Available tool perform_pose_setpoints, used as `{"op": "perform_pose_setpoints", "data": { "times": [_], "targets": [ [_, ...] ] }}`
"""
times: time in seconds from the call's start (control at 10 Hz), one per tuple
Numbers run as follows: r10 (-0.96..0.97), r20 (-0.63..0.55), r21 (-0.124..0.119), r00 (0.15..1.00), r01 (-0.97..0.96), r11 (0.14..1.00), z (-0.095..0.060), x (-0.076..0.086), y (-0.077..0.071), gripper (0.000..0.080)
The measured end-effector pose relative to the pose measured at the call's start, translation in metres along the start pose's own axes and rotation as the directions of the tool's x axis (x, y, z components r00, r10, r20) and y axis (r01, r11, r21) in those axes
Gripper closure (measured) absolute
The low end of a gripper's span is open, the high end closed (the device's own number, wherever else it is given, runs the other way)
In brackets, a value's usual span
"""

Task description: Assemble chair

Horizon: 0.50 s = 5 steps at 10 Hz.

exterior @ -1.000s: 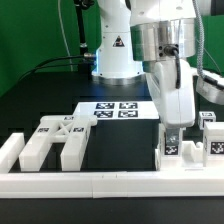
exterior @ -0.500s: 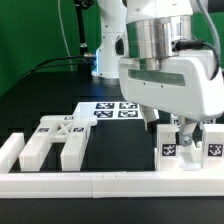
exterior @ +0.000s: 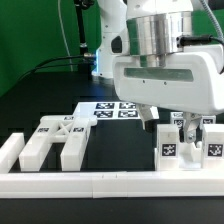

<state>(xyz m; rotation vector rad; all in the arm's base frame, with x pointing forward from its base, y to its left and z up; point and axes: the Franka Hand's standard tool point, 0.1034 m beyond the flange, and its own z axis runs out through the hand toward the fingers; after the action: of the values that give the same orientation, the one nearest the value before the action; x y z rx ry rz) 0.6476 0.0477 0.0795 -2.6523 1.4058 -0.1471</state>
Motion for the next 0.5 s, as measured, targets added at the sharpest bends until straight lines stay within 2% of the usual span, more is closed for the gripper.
{"op": "perform_pose_setpoints", "data": {
  "times": [0.1,0.3,0.4,0.5],
  "targets": [
    [-0.022,-0.003,-0.002,1.0,0.022,1.0,-0.001,0.0,0.0,0.0151],
    [-0.185,-0.027,-0.008,0.982,0.185,0.983,-0.015,-0.008,0.001,0.0151],
    [-0.211,-0.03,-0.012,0.977,0.211,0.978,-0.016,-0.015,0.002,0.0151],
    [-0.205,-0.028,-0.013,0.978,0.205,0.979,-0.014,-0.014,0.003,0.0151]
  ]
}}
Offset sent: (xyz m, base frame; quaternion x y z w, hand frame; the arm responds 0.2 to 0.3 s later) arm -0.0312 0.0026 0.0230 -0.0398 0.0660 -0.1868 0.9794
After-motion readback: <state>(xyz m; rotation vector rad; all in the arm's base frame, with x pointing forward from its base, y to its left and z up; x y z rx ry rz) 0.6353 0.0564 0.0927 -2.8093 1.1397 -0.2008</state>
